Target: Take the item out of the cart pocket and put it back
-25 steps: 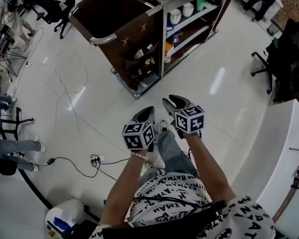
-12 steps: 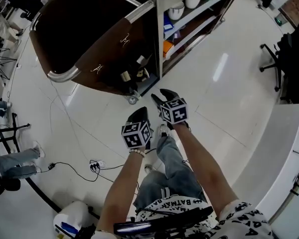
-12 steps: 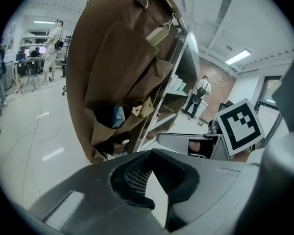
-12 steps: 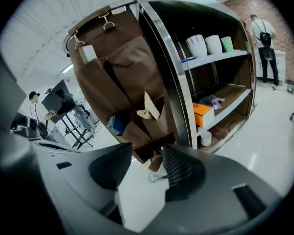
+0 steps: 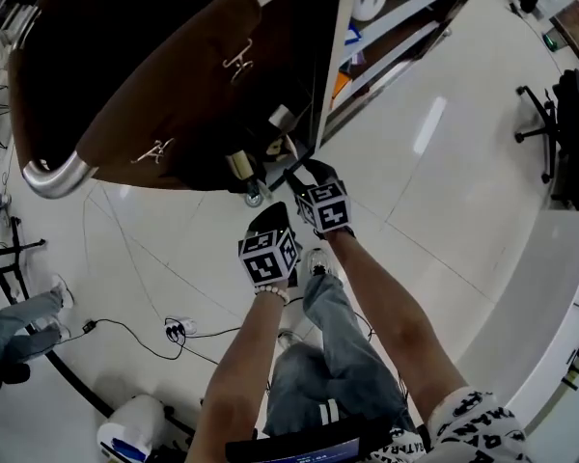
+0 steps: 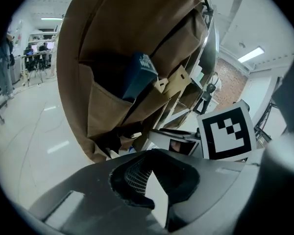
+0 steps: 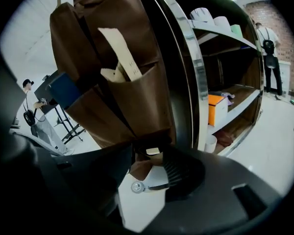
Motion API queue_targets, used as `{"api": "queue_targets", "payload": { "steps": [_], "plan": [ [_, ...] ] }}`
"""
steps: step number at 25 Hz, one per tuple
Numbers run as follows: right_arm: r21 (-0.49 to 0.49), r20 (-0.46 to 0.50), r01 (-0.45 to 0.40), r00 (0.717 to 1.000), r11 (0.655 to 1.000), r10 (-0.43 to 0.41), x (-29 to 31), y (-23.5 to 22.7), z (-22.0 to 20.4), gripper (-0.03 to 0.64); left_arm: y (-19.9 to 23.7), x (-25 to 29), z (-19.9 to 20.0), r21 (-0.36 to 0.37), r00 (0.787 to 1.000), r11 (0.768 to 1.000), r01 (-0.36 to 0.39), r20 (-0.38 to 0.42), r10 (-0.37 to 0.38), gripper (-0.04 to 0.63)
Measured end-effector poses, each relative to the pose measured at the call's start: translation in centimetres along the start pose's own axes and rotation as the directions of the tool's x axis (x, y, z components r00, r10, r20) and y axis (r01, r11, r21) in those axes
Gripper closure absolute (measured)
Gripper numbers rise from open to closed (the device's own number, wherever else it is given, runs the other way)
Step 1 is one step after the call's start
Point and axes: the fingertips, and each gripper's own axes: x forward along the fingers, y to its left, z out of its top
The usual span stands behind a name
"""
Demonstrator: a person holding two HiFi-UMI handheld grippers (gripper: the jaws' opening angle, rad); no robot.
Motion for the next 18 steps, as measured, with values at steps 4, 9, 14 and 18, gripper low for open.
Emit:
{"api": "queue_targets", "payload": {
  "steps": [4,9,14,18],
  "plan": [
    [-0.005,-0.004,-0.017,1.0,1.0,0.017,2.9,0.0,-0.9,0.407,1.3,1.9,-0.2,0.013,1.0,1.0,-0.016,-0.011,0.016,0.592],
    [-0.004,0.015,-0.008,1.0,1.0,0.008,5.1,-0.2,-0.7,0.407,2.4,3.6,-0.6,0.036,1.0,0.999,-0.023,-0.011,0.024,0.592],
    [-0.049,-0.033,-0.011,0.999,0.999,0.009,7.4,0.1,-1.1,0.407,3.7,4.7,-1.5,0.022,1.0,0.999,-0.03,-0.008,0.031,0.592],
    [-0.078,-0.054,0.007,0.998,0.997,-0.011,8.2,0.1,-1.6,0.407,3.7,4.8,-1.6,0.017,1.0,1.0,-0.022,0.002,0.022,0.592]
  ]
}}
